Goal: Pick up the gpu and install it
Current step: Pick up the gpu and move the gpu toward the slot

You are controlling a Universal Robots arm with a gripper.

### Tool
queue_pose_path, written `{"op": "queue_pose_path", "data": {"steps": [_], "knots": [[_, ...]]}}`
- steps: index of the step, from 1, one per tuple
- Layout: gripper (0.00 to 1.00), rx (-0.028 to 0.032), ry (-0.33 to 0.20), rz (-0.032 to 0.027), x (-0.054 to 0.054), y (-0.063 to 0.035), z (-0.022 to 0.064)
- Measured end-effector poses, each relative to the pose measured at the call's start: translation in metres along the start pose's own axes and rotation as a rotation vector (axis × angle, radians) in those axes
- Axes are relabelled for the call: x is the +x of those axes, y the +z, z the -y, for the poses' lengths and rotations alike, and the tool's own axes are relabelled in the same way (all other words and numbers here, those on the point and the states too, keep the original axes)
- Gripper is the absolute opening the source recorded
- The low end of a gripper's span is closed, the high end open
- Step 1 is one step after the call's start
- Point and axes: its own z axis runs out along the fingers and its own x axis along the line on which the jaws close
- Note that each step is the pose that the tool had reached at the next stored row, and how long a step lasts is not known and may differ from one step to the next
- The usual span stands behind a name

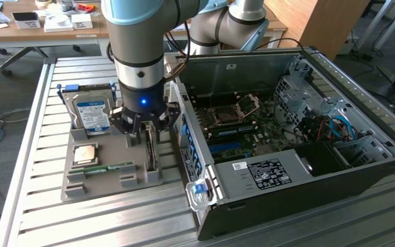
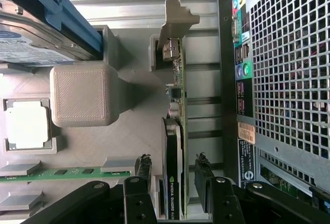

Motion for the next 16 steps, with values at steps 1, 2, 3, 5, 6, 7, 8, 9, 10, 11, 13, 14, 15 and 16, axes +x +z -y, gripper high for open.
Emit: {"op": "queue_pose_path", "data": {"steps": [1, 2, 3, 5, 6, 7, 8, 9, 10, 11, 13, 14, 15, 16], "knots": [[0.47, 0.0, 0.0, -0.0001, 0.0, 0.0, 0.0], [0.47, 0.0001, 0.0, -0.0001, 0.0, 0.0, 0.0], [0.47, 0.0001, 0.0, -0.0001, 0.0, 0.0, 0.0], [0.47, 0.0, 0.0, 0.0, 0.0, 0.0001, 0.0], [0.47, 0.0, 0.0, 0.0001, 0.0, 0.0003, 0.0], [0.47, -0.0005, 0.0, 0.0004, 0.0, 0.001, 0.0], [0.47, -0.0003, 0.0, 0.0003, 0.0, 0.0016, 0.0], [0.47, 0.0, 0.0, 0.0, 0.0, 0.002, 0.0001], [0.47, 0.0, 0.0, 0.0, 0.0001, 0.0024, 0.0001], [0.47, 0.0001, 0.0, -0.0001, 0.0001, 0.0027, 0.0002], [0.47, -0.0001, 0.0, 0.0001, 0.0001, 0.0041, 0.0002], [0.47, -0.0001, 0.0, 0.0, 0.0001, 0.0049, 0.0002], [0.47, -0.0001, 0.0, 0.0, 0.0001, 0.0058, 0.0003], [0.47, -0.0001, 0.0, 0.0001, 0.0001, 0.0068, 0.0003]]}}
